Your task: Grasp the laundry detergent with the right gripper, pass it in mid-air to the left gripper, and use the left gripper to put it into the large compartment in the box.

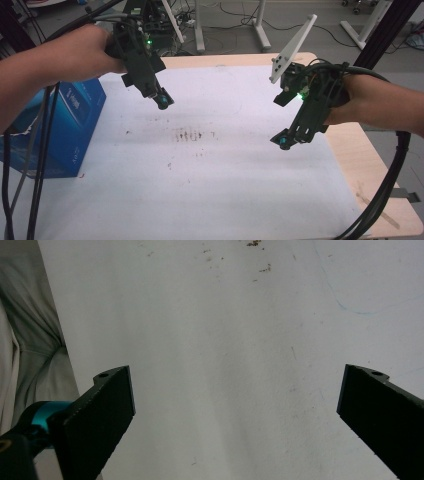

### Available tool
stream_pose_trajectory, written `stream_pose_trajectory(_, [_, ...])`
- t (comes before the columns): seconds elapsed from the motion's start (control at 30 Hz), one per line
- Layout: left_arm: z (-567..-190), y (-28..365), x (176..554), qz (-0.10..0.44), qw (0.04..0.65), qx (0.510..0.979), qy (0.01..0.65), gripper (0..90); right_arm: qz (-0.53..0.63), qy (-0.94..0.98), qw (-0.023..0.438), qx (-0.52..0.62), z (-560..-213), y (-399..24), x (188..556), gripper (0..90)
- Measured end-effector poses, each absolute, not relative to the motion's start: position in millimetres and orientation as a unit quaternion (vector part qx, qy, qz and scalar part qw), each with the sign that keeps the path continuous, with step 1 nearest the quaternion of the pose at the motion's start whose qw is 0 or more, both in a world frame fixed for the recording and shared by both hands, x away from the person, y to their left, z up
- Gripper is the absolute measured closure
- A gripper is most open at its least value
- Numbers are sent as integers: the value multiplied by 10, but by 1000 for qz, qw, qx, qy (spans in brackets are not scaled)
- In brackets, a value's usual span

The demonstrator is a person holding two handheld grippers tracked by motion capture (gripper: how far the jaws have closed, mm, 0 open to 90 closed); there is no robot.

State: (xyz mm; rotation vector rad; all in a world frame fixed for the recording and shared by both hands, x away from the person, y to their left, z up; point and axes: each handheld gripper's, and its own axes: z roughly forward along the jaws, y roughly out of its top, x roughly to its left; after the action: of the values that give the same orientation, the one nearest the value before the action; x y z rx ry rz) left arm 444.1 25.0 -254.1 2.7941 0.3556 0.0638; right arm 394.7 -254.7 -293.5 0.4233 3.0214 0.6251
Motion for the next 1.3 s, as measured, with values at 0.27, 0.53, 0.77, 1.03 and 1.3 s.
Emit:
stream_pose_trajectory(0.27, [-2701, 146, 4432, -2, 155, 981, 116, 16, 200, 970, 14, 138, -2953, -2544, 3945, 13])
stream_pose_trajectory(0.53, [-2774, 99, 4438, -9, 154, 982, 112, 16, 201, 969, 12, 141, -2984, -2555, 3937, 13])
stream_pose_trajectory(0.77, [-2811, 111, 4441, -12, 152, 982, 113, 16, 200, 970, 12, 140, -2988, -2553, 3939, 13])
stream_pose_trajectory(1.03, [-2817, 120, 4448, -13, 150, 982, 113, 16, 201, 970, 11, 139, -3000, -2539, 3949, 13])
stream_pose_trajectory(1.3, [-2819, 118, 4459, -12, 155, 981, 113, 16, 204, 969, 10, 139, -3012, -2541, 3948, 13])
